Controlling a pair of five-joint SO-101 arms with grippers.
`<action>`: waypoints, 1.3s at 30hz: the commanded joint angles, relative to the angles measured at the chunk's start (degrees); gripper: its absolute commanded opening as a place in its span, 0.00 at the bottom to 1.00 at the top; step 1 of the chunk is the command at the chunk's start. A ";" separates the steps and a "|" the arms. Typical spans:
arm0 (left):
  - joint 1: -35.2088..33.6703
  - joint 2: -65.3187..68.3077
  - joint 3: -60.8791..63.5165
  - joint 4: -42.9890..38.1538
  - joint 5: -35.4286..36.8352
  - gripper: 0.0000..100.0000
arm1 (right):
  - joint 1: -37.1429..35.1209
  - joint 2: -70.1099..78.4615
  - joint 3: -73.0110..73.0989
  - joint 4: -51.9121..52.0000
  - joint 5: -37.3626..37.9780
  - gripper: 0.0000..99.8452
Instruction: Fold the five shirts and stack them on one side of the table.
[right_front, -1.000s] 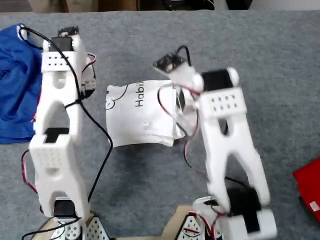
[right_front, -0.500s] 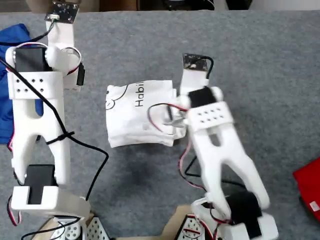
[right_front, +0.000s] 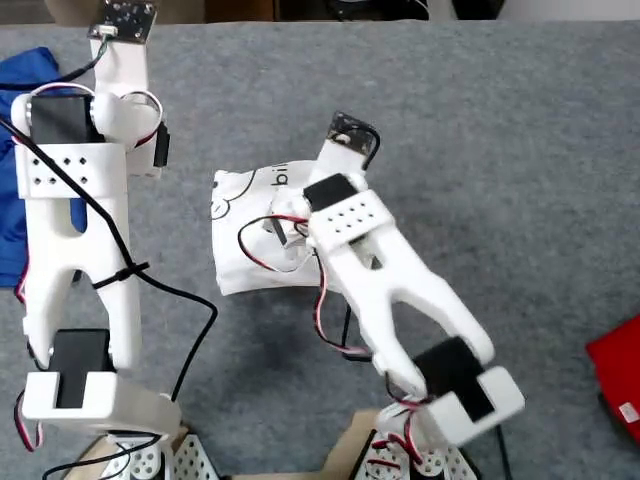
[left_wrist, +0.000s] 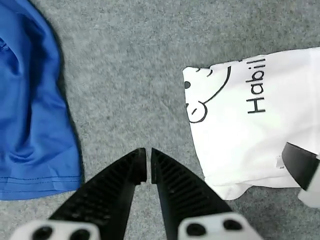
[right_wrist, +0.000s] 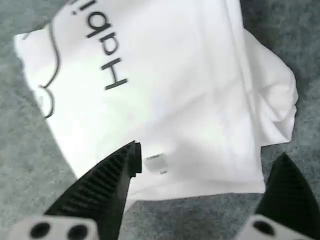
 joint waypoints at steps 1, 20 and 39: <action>-0.44 -2.42 0.00 -0.88 -0.44 0.04 | 0.66 4.53 -2.77 -2.73 -1.85 0.40; -1.49 -2.33 0.00 -0.97 -0.44 0.04 | 8.75 20.09 -7.52 -7.91 1.76 0.03; -3.52 -2.33 0.00 -2.55 -0.44 0.04 | 15.96 20.18 -38.55 23.56 12.92 0.00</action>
